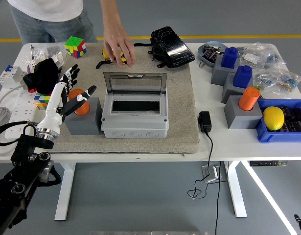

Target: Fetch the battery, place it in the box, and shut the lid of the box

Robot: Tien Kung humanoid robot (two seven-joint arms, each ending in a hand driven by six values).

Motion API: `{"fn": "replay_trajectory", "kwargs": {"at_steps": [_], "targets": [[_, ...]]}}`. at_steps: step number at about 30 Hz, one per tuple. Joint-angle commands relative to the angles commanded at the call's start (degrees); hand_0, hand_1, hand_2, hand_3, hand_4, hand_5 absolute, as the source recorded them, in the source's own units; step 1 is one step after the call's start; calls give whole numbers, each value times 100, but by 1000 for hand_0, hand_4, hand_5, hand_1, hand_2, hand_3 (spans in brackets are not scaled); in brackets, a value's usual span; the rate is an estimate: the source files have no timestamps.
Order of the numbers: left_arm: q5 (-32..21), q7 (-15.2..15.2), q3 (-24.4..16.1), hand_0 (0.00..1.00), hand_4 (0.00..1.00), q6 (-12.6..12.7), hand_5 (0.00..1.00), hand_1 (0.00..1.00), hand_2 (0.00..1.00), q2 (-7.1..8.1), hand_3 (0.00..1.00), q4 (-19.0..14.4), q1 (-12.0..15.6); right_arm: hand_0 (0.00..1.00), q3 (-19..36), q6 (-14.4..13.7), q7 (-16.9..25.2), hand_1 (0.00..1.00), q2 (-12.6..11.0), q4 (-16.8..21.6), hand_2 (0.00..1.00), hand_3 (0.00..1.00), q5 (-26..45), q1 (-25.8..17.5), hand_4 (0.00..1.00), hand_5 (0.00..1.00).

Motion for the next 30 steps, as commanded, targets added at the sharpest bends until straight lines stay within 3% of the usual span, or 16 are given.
{"fn": "replay_trajectory", "kwargs": {"at_steps": [10,11,16,17,22,23,28,29,30], "targets": [[190,53,79,936,998,150,595,998,994,-3,992,117,-94,848,30,-6,6,806,-3,0,769,802,1,27,998,998],[200,58,86,857,998,169,601,945,942,3,945,133,-107,848,32,-7,7,806,1,0,769,802,-1,29,998,998],[296,94,106,857,998,242,601,945,942,1,945,169,-130,848,40,-10,9,806,12,0,769,802,0,24,998,998],[307,99,113,808,998,250,529,912,913,2,931,166,-127,847,40,-10,9,806,13,0,769,802,2,21,998,998],[470,166,128,808,998,317,529,912,913,-6,931,113,-109,847,97,-12,0,806,21,0,769,802,-37,12,998,998],[514,189,122,773,998,323,281,882,906,-6,936,97,-111,848,100,-13,-1,806,21,0,769,802,-38,14,998,998],[619,237,130,773,998,387,281,882,906,-4,936,58,-120,848,99,-17,2,806,29,0,769,802,-24,19,998,998],[629,239,136,755,998,406,190,868,900,-8,937,54,-119,847,99,-17,3,806,30,0,769,802,-25,20,998,998],[643,242,150,755,998,430,190,868,900,-17,937,49,-115,847,99,-18,5,806,33,0,769,802,-23,22,998,998]]}}
